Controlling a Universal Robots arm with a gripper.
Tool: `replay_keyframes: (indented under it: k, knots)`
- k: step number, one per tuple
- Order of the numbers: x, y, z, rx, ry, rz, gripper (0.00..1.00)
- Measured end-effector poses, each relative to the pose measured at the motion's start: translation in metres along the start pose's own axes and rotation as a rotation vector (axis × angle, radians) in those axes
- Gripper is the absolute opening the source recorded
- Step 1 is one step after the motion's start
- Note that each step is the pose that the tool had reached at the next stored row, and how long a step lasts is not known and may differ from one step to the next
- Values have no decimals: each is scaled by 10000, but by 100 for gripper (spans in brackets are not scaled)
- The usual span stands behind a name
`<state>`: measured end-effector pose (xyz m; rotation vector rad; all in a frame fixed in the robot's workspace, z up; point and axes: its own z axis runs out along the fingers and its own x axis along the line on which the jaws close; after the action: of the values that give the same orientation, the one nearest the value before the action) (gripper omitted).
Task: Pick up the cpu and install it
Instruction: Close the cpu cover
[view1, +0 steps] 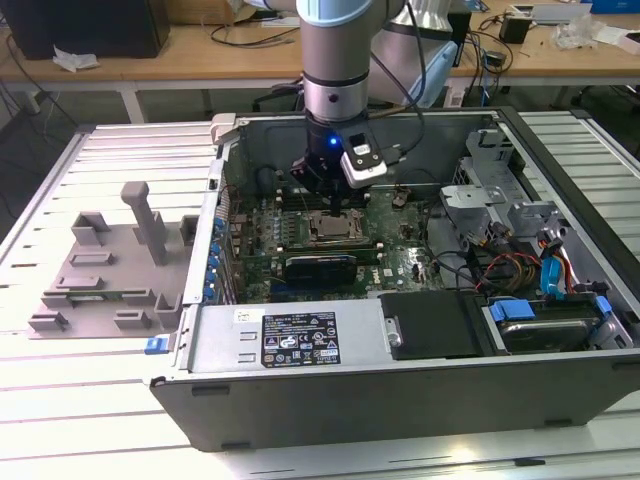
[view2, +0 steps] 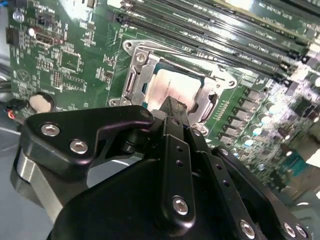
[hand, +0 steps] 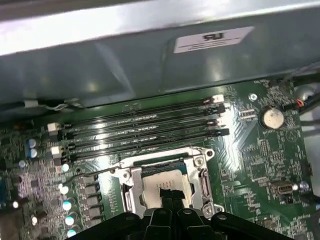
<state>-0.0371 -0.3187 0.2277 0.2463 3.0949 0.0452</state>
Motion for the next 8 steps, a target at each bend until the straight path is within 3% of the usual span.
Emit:
replay_keyframes:
  k: [2, 8]
  knots:
    - [4, -1, 16, -18, 14, -490, 11]
    - [59, -11, 34, -27, 25, -781, 11]
